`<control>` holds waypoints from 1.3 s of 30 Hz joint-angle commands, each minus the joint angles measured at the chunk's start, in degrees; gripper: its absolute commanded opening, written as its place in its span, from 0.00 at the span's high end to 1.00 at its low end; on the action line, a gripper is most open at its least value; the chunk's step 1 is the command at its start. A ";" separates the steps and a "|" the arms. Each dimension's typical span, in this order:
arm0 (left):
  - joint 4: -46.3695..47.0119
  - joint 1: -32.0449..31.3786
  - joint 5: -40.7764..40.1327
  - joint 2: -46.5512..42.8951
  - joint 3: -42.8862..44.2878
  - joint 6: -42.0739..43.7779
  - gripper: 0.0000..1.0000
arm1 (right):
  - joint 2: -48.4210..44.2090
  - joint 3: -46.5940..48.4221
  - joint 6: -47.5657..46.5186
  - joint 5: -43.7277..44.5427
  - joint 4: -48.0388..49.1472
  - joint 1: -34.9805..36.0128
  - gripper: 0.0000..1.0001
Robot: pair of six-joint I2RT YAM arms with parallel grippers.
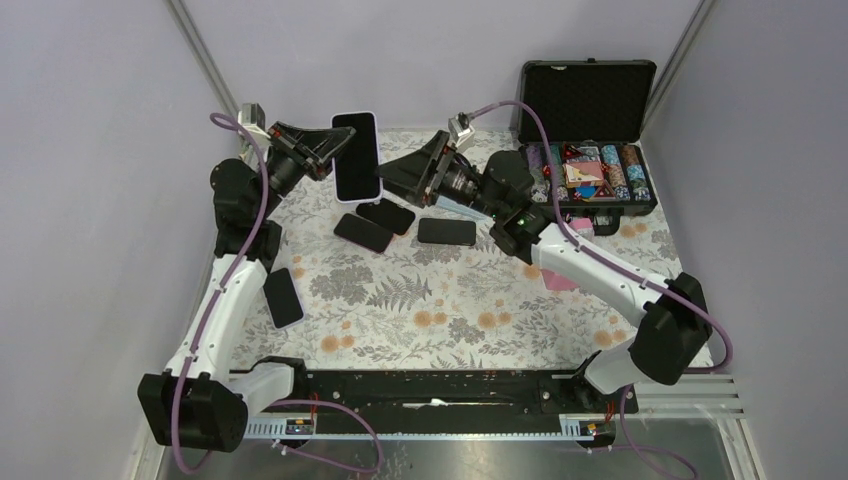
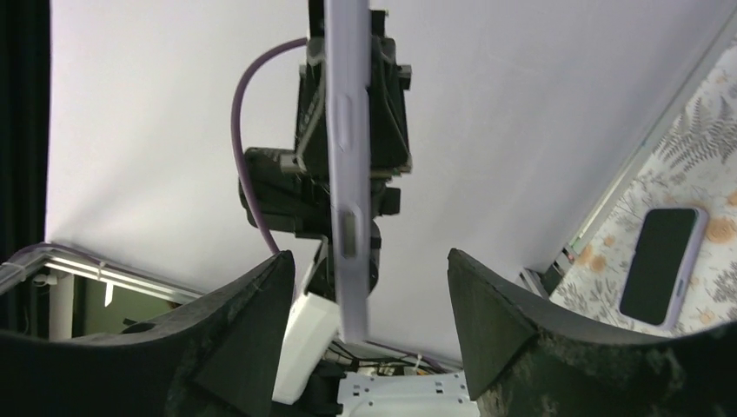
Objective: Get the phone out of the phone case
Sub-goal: Remove the phone case from the phone.
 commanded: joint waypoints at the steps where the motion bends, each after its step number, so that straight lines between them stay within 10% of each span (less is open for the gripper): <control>1: 2.73 -0.06 2.91 -1.53 1.23 6.33 1.00 | 2.18 4.38 1.29 -0.18 3.72 0.22 0.31; 14: -2.56 -0.26 7.94 -0.78 2.37 11.29 0.98 | 8.33 10.86 -4.49 -13.27 -0.57 0.82 0.77; 19: -18.92 0.02 15.37 0.65 8.37 25.34 0.54 | 8.25 12.06 -8.04 -21.20 -3.55 -2.00 1.00; 24: -31.65 0.49 23.95 4.84 11.94 37.10 0.41 | 11.35 15.44 -9.76 -40.81 -6.01 -5.76 1.00; 29: -15.14 0.88 28.90 6.54 5.50 26.44 0.61 | 13.80 15.60 -11.20 -46.97 -8.92 -8.31 1.00; 35: -19.13 1.37 29.22 5.93 4.74 30.05 0.60 | 13.94 14.86 -10.98 -46.57 -9.37 -10.79 0.99; 39: -15.12 1.37 29.10 5.70 3.24 26.76 0.97 | 14.39 15.38 -10.71 -48.08 -9.49 -10.81 0.97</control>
